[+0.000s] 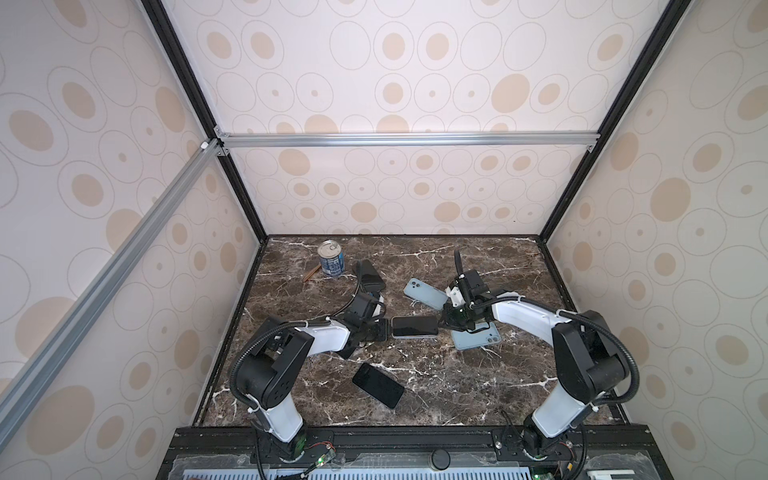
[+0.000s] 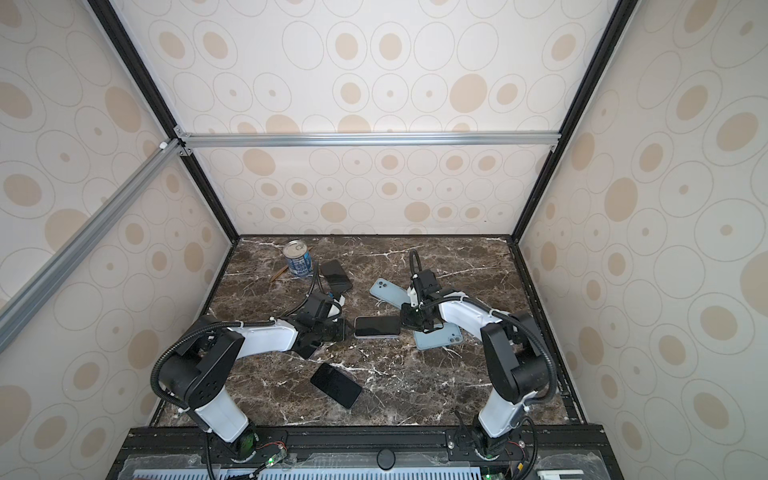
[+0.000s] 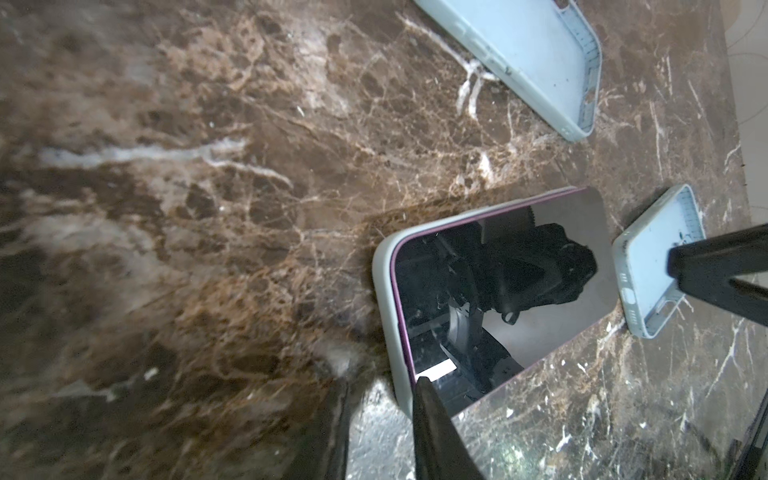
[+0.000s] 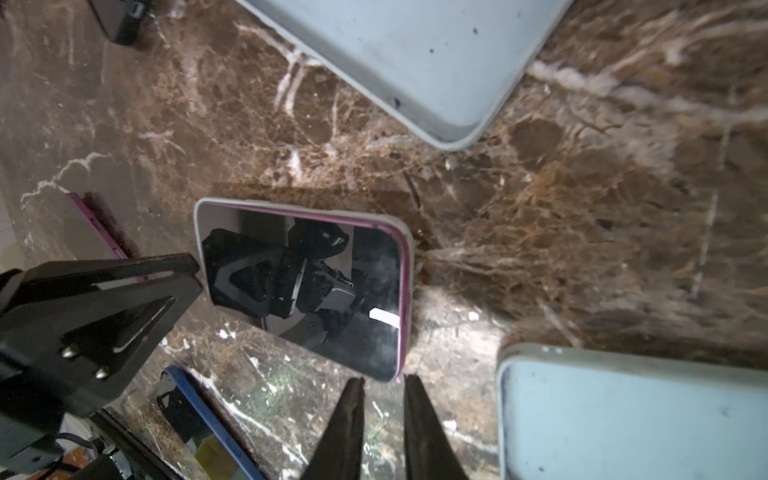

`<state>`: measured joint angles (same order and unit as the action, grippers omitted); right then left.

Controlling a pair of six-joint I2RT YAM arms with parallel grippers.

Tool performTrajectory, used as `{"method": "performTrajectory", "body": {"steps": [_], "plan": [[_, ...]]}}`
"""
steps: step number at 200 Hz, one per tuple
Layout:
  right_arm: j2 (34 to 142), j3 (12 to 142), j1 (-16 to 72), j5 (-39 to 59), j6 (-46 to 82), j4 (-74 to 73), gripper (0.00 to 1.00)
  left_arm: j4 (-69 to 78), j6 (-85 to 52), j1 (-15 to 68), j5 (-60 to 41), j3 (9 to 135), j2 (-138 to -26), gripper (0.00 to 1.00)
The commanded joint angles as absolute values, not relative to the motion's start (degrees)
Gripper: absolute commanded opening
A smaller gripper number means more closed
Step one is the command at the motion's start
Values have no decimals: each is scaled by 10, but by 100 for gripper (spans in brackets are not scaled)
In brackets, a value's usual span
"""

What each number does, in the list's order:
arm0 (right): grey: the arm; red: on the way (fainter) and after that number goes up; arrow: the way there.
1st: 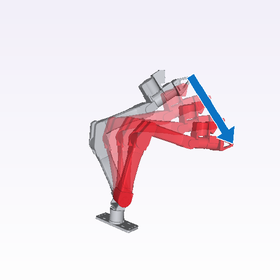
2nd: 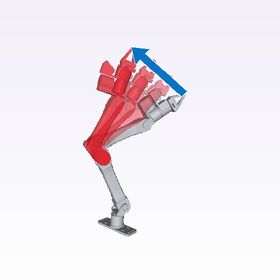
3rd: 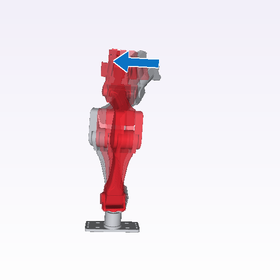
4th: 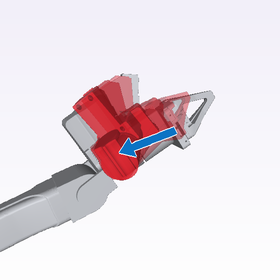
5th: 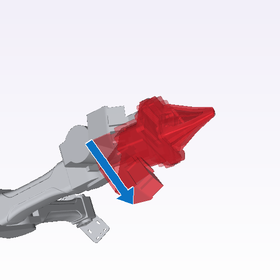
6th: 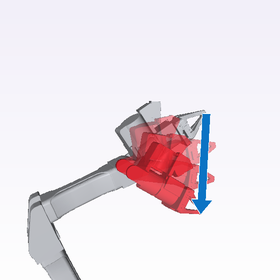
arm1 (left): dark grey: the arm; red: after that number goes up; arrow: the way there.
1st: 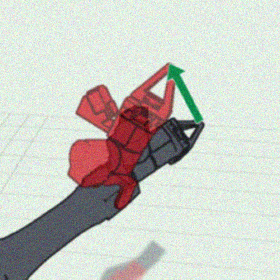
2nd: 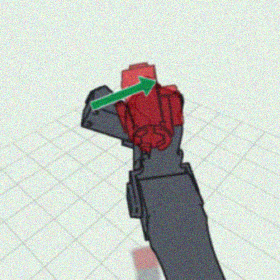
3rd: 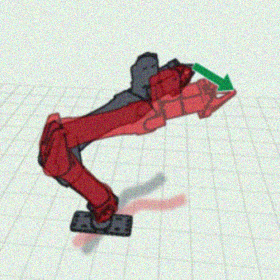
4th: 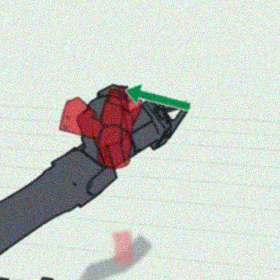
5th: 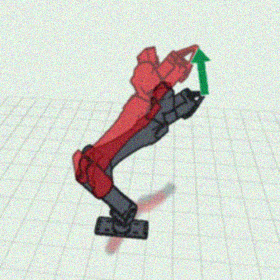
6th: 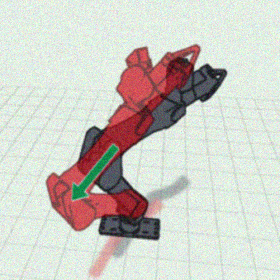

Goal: Put the phone into the phone case

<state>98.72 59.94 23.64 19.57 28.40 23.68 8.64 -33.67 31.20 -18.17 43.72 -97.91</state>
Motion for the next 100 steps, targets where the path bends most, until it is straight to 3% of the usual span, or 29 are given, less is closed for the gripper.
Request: {"method": "performTrajectory", "body": {"steps": [1, 100], "plan": [[1015, 621, 235, 213, 281, 228, 20, 95, -341, 309, -187, 460, -998, 28], [1070, 605, 248, 246, 272, 243, 9, 108, -352, 313, -212, 450, -1028, 27]]}}
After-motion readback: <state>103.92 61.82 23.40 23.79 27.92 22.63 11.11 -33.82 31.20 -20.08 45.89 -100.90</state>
